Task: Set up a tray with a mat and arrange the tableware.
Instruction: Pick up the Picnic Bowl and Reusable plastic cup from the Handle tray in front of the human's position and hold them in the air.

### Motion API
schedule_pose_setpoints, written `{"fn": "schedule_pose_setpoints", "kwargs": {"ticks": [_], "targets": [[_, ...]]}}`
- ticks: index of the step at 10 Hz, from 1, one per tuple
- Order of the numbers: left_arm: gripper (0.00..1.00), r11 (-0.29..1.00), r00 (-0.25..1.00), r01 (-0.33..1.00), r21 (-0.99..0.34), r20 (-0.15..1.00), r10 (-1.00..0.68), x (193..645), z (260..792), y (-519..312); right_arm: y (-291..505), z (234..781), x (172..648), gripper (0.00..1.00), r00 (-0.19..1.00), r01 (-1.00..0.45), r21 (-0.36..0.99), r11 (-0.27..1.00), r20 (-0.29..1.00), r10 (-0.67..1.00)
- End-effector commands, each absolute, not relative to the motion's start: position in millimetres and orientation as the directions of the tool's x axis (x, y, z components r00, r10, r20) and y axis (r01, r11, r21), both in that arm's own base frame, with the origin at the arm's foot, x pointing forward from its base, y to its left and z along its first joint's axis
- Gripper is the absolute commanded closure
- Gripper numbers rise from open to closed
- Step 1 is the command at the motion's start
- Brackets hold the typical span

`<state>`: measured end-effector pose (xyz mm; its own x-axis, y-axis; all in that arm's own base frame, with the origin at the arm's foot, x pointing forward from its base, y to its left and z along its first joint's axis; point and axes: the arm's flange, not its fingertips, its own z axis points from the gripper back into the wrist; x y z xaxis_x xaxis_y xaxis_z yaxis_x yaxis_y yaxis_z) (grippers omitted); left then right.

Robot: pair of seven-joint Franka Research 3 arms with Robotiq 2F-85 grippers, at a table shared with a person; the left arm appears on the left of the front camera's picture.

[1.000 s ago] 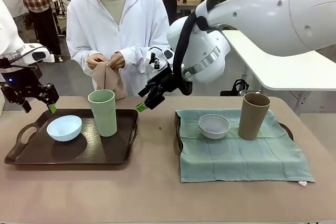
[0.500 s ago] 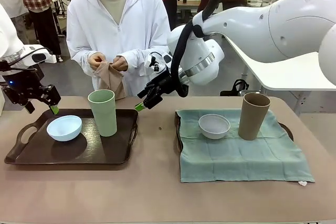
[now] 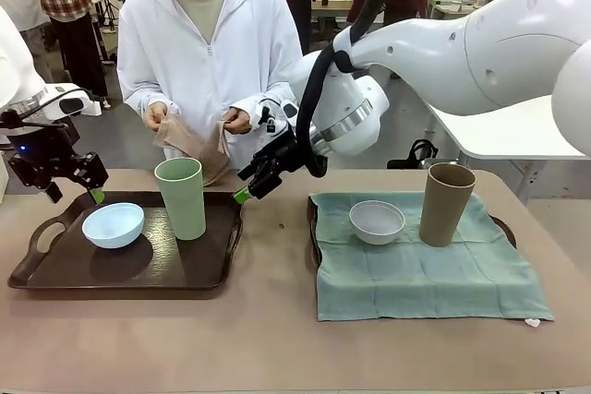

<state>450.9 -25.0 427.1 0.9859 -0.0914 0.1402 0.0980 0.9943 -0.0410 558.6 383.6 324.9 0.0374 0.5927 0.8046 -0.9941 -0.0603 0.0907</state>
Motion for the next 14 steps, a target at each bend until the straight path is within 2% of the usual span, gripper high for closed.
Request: {"fn": "schedule_pose_setpoints", "kwargs": {"ticks": [1, 4, 14], "targets": [[0.15, 0.996, 0.988, 0.079, -0.031, 0.137, -0.074, 462, 424, -12, 392, 309, 565, 0.0, 0.045, -0.992, 0.101, -0.073, 0.837, 0.546], [0.15, 0.998, 0.993, 0.045, -0.043, 0.108, -0.041, 478, 418, 6, 407, 302, 564, 0.0, 0.063, -0.991, 0.111, -0.077, 0.885, 0.462], [0.15, 0.998, 0.999, 0.01, -0.056, 0.039, -0.008, 499, 399, 18, 448, 275, 555, 0.0, 0.087, -0.982, 0.155, -0.111, 0.883, 0.462]]}}
